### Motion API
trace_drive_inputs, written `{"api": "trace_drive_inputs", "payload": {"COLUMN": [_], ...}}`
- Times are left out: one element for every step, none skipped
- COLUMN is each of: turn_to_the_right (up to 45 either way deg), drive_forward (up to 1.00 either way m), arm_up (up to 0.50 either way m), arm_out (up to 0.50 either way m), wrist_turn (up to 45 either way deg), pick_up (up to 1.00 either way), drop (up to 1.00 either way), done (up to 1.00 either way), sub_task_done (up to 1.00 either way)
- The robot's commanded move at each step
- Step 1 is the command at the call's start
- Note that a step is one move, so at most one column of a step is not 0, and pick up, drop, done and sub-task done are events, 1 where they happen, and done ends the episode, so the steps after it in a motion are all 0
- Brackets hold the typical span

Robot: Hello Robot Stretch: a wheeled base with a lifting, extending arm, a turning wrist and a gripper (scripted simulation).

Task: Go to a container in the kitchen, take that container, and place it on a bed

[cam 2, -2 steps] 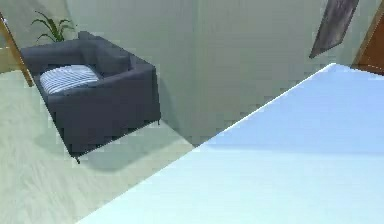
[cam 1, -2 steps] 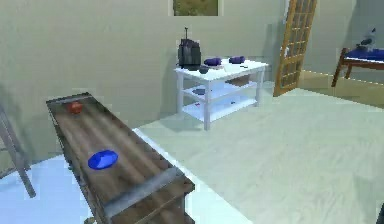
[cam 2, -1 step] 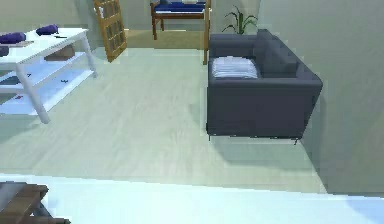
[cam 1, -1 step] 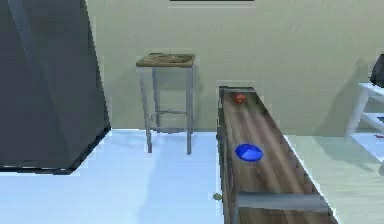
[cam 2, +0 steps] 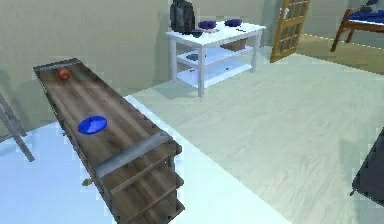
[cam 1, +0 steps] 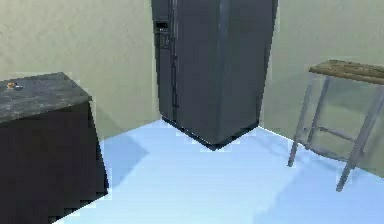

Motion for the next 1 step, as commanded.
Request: {"api": "trace_drive_inputs", "payload": {"turn_to_the_right": [-24.0], "drive_forward": [0.00], "arm_up": [0.00], "arm_out": [0.00], "wrist_turn": [0.0], "pick_up": [0.00], "drop": [0.00], "done": [0.00], "sub_task_done": [0.00]}}
